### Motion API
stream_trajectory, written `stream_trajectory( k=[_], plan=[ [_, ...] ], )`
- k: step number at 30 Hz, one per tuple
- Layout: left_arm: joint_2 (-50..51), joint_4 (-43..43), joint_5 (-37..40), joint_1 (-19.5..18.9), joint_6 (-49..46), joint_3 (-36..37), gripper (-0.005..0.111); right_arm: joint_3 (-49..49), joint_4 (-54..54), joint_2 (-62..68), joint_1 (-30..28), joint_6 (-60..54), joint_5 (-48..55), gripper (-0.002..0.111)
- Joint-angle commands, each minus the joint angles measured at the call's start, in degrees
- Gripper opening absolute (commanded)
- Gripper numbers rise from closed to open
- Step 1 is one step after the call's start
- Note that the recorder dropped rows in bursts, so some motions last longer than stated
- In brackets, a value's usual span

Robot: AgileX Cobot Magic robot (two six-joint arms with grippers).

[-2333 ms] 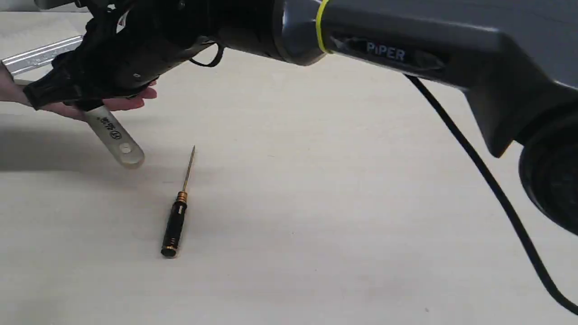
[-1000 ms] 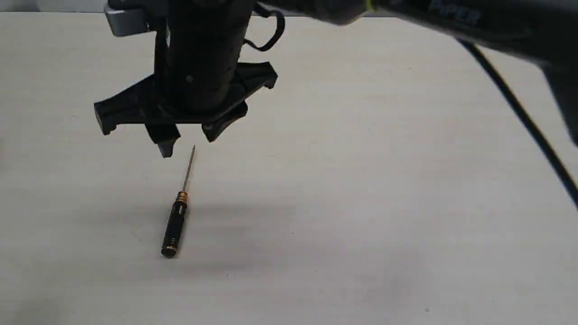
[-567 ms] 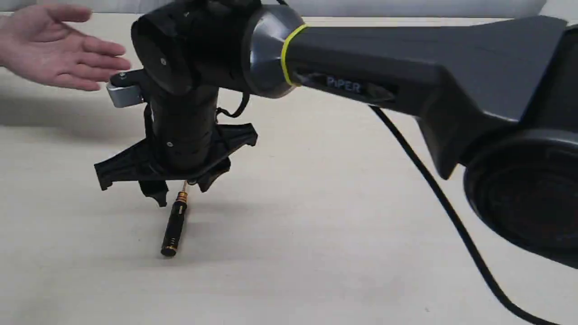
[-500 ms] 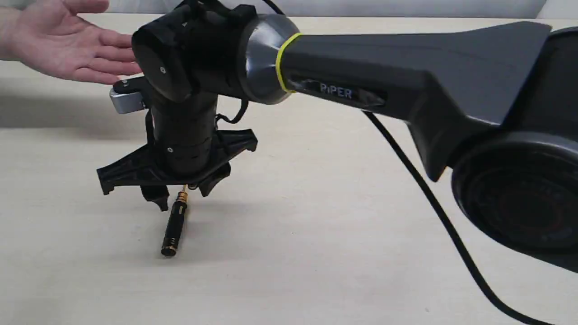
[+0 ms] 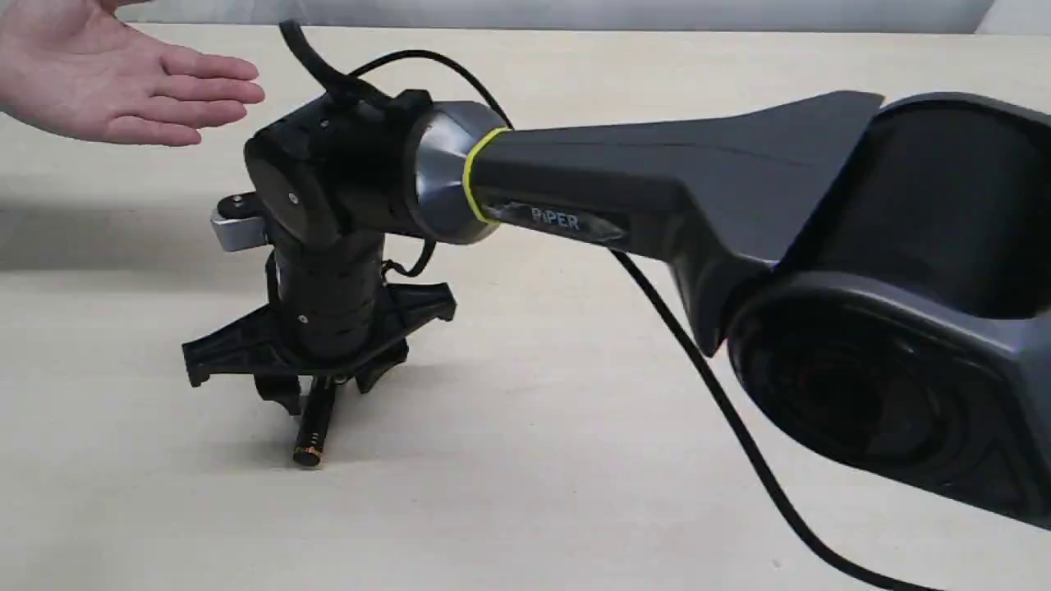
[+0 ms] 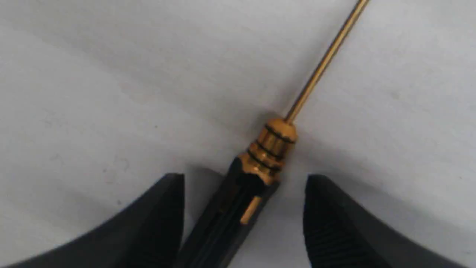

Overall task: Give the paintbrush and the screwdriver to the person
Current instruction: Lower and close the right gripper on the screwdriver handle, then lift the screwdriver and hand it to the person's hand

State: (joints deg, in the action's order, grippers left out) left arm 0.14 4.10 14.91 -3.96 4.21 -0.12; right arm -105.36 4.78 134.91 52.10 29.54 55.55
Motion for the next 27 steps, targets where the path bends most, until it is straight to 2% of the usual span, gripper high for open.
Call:
stream_trajectory(
  k=[1, 7, 9, 15, 20, 23, 27],
  plan=[
    [-0.14, -0.15, -0.61, 0.32, 0.12, 0.12, 0.000, 0.09, -0.26, 1.19, 0.07, 0.27, -0.87, 0.045],
    [-0.14, -0.28, -0.46, 0.32, 0.12, 0.12, 0.000, 0.09, -1.32, 1.57, 0.07, 0.03, -0.40, 0.013],
    [-0.14, -0.28, -0.46, 0.32, 0.12, 0.12, 0.000, 0.09, -1.59, 1.57, 0.07, -0.33, -0.12, 0.006],
    [-0.14, -0.28, -0.46, 0.32, 0.12, 0.12, 0.000, 0.09, -3.30, 1.31, 0.07, -1.57, 0.24, 0.004],
    [-0.14, -0.28, -0.46, 0.32, 0.12, 0.12, 0.000, 0.09, 0.93, -0.90, 0.20, -8.75, 5.00, 0.004],
    [-0.14, -0.28, -0.46, 0.32, 0.12, 0.12, 0.000, 0.09, 0.77, -3.91, 1.94, -11.54, 7.76, 0.004],
    [-0.14, -0.28, -0.46, 0.32, 0.12, 0.12, 0.000, 0.09, 0.63, -9.42, 5.15, -13.62, 6.02, 0.004]
  ],
)
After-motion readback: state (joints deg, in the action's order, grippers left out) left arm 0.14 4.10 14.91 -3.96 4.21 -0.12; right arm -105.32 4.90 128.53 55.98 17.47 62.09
